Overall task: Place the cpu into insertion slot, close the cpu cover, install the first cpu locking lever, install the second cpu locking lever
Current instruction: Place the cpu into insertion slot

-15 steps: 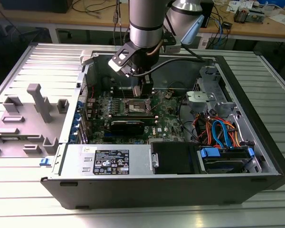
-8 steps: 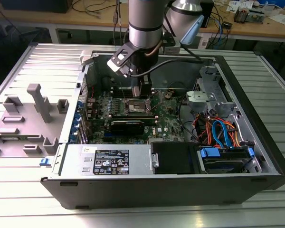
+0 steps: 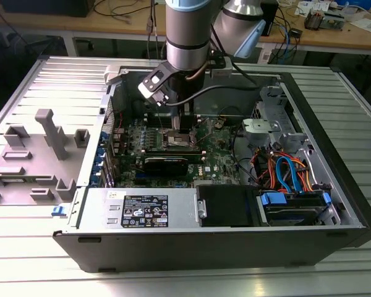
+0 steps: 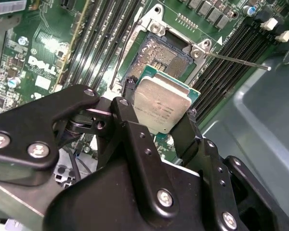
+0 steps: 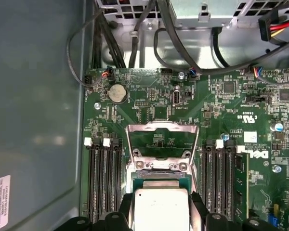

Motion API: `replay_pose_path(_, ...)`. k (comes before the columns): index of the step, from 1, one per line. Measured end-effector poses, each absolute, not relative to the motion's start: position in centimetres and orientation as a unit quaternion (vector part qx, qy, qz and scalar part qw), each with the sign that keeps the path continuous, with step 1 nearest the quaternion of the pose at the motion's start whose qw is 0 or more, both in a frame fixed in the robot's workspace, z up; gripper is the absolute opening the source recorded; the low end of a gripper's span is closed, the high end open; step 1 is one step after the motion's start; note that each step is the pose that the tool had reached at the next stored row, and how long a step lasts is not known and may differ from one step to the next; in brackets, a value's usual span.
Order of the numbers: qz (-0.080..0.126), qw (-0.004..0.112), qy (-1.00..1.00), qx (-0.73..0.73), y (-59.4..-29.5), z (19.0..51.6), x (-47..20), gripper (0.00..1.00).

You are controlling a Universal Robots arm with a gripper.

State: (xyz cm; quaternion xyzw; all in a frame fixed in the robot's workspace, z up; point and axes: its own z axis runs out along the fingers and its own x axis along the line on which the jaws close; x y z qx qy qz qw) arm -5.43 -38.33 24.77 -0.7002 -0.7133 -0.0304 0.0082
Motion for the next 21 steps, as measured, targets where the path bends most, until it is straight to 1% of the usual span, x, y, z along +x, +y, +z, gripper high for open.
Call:
replay_pose_path(8, -0.030, 0.007, -0.702, -0.711, -38.1, 23.4, -5.8, 0.55)
replay_pose_path(14, -0.023, -0.001, -0.702, -0.711, -38.0, 22.5, -6.1, 0.55)
replay_pose_path(17, -0.024, -0.003, -0.702, -0.711, -38.0, 22.2, -6.2, 0.55)
replay_pose_path(20, -0.030, -0.010, -0.702, -0.711, -38.0, 21.9, -6.5, 0.55)
replay_pose_path(21, -0.031, -0.011, -0.702, -0.711, -38.0, 21.9, -6.5, 0.55)
